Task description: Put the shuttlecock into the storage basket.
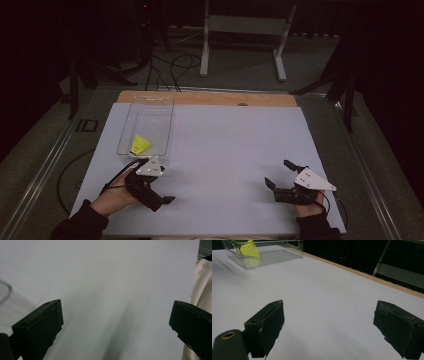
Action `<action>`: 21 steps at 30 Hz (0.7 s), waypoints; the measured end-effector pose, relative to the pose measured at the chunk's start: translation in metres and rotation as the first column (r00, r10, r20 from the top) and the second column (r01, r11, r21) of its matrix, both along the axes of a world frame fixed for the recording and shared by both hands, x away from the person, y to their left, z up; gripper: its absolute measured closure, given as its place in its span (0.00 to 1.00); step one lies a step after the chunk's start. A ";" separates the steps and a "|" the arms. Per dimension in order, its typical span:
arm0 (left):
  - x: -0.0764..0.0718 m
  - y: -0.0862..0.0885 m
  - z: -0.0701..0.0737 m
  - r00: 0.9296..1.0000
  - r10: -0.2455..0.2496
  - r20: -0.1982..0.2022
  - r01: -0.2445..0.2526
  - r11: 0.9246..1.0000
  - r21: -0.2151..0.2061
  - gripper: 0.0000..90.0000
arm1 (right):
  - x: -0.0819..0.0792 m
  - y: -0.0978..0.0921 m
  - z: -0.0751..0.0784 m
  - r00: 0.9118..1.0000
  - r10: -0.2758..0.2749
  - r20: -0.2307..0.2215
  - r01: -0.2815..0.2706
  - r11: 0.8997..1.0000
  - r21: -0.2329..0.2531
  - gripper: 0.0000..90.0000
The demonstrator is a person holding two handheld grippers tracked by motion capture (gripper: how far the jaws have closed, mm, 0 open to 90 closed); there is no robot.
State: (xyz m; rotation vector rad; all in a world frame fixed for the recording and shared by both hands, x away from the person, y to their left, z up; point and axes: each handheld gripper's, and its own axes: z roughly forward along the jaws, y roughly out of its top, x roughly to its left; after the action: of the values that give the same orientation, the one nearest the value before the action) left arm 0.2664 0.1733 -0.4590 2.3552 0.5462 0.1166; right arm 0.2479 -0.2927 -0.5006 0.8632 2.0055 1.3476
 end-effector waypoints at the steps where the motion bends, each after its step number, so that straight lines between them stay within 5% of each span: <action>1: 0.000 0.003 -0.003 1.000 0.012 -0.007 -0.012 1.000 -0.008 0.00 | 0.000 0.000 0.000 1.000 0.000 -0.001 0.000 1.000 0.000 0.11; 14: -0.007 0.030 -0.031 0.995 0.098 -0.035 -0.100 0.993 -0.066 0.00 | 0.000 0.002 0.000 1.000 0.004 -0.001 -0.004 1.000 -0.011 0.11; 21: -0.011 0.042 -0.036 0.978 0.207 -0.009 -0.207 0.973 -0.105 0.00 | 0.000 0.002 0.000 1.000 0.005 -0.003 -0.005 1.000 -0.010 0.11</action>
State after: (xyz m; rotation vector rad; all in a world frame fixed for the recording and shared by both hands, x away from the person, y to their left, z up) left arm 0.2550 0.2149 -0.4945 2.1913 0.7779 0.1806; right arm 0.2483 -0.2911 -0.5010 0.8567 2.0165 1.3392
